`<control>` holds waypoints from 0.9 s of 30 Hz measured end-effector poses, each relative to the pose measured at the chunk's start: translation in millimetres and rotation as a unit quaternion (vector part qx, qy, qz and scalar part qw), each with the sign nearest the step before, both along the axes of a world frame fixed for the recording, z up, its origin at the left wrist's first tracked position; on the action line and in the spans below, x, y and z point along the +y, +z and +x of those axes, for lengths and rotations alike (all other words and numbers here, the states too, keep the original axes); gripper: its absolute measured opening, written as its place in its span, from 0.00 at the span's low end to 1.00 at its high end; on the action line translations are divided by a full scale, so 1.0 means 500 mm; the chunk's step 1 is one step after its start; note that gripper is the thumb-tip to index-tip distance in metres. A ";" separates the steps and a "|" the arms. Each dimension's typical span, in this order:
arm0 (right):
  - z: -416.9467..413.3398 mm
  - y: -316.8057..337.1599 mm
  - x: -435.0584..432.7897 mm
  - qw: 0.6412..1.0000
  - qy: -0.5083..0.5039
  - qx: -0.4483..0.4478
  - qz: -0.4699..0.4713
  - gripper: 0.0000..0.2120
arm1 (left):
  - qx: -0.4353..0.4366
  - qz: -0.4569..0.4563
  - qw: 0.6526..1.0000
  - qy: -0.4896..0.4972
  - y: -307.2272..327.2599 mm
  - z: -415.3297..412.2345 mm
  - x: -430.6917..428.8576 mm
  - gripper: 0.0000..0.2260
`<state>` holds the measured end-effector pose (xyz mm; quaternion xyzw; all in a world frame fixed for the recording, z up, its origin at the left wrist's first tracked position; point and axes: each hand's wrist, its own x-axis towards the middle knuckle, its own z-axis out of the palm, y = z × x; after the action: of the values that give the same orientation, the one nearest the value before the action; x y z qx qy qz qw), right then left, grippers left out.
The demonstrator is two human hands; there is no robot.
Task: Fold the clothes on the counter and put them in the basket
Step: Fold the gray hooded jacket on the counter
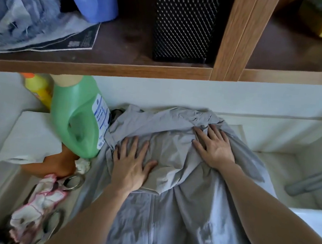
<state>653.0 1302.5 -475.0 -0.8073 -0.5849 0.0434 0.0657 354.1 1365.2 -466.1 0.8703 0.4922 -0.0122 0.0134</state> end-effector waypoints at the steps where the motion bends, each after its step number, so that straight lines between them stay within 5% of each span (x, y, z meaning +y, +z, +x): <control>1: 0.006 0.001 0.002 1.000 0.008 0.005 -0.004 0.33 | -0.002 0.001 1.000 -0.004 0.002 -0.002 0.003 0.36; 9: -0.048 0.050 -0.023 0.998 -0.024 -0.024 -0.058 0.29 | 0.026 -0.052 0.998 -0.033 0.002 -0.019 0.020 0.45; 12: -0.117 0.057 -0.112 0.999 -0.026 0.034 0.025 0.33 | 0.047 -0.106 0.993 0.007 0.017 0.003 0.016 0.37; 14: -0.124 0.028 -0.196 0.999 -0.016 0.043 -0.011 0.35 | 0.056 -0.130 0.990 0.024 0.027 0.016 0.006 0.33; 18: -0.060 0.001 -0.274 0.997 -0.060 0.009 -0.041 0.38 | -0.050 -0.142 0.988 0.019 0.051 0.035 -0.044 0.31; 23: -0.022 0.035 -0.250 0.991 -0.086 -0.015 -0.105 0.30 | -0.071 -0.179 0.976 -0.102 0.056 0.015 -0.132 0.49; 27: -0.091 0.047 -0.258 1.000 -0.005 0.024 0.009 0.27 | -0.004 -0.119 0.985 -0.122 0.020 -0.027 -0.149 0.56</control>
<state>607.3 1173.5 -451.6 -0.8081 -0.5797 0.0572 0.0870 340.8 1290.6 -456.1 0.9161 0.3771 -0.0690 0.1172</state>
